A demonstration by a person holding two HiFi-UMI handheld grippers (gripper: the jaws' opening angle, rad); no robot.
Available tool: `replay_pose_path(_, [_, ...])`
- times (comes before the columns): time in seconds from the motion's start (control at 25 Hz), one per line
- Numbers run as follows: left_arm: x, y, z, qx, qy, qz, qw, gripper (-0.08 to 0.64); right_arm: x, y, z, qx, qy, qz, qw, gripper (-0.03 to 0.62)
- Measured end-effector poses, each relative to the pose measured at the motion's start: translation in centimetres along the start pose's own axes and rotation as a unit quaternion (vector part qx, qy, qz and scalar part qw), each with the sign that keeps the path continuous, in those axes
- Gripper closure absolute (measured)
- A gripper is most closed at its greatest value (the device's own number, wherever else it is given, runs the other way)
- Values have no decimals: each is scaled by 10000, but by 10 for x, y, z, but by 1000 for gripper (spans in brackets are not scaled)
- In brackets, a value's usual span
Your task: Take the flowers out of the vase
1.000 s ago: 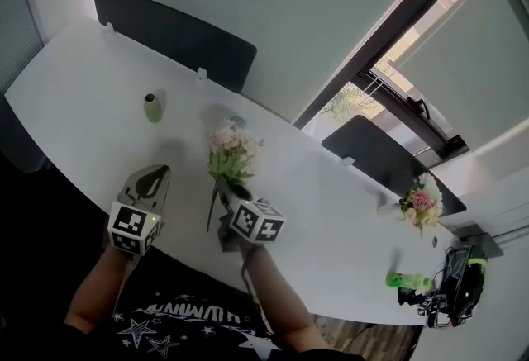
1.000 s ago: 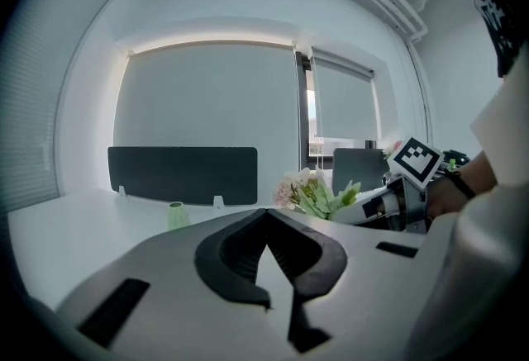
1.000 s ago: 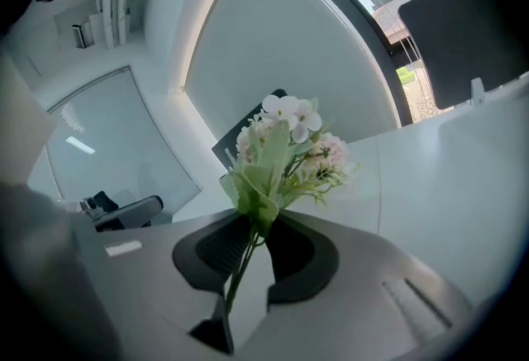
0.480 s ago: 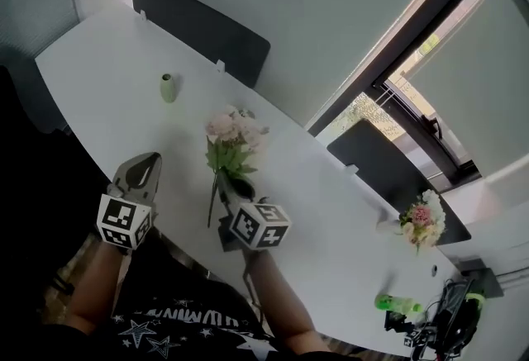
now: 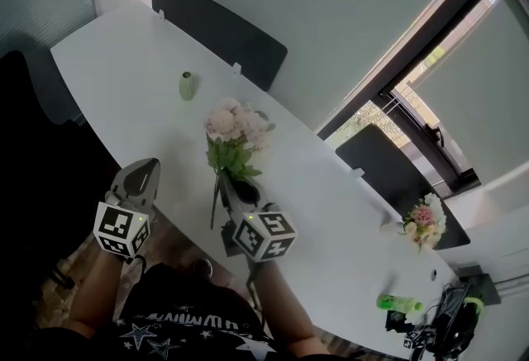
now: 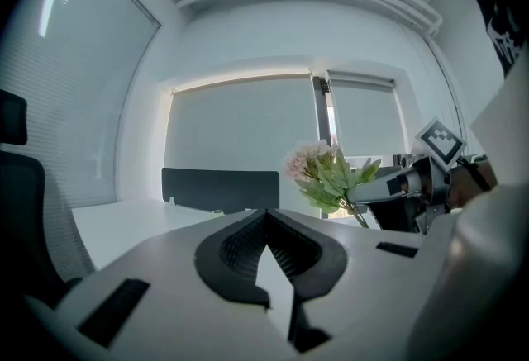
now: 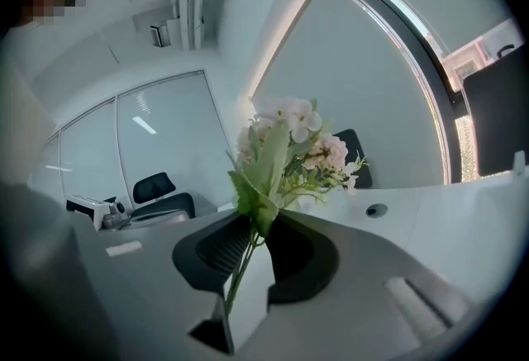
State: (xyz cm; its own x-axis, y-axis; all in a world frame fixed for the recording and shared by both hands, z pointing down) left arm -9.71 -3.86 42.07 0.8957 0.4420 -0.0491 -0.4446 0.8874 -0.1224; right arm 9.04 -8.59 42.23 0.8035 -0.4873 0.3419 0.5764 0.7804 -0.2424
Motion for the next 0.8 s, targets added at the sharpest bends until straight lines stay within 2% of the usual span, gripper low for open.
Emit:
replay_pose_path(0.32, [-20,63,-1,109,186,103,9997,552,-52,29,15,160,209,352,9990,534])
replay_pose_path(0.56, [-21,102,12,67,181,355,9992,552,-95,57,33,372,417,413,9976,534])
replay_pose_path(0.8, [-12,124,17,152,186,574,9981,552,-118,85,41,608,698,465,9946,536])
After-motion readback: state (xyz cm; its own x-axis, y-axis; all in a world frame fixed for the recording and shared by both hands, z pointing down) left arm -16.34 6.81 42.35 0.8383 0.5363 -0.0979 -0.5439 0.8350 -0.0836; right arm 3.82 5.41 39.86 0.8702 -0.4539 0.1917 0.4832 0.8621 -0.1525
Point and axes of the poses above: the fingertips, and each gripper's own axes: y backward along the fingers, x to its right, z out of its underside, the point moved 4 cm from there along y, backward along the fingers, and after that the axes turned 13 degrees about z, right-handed, at the moved point
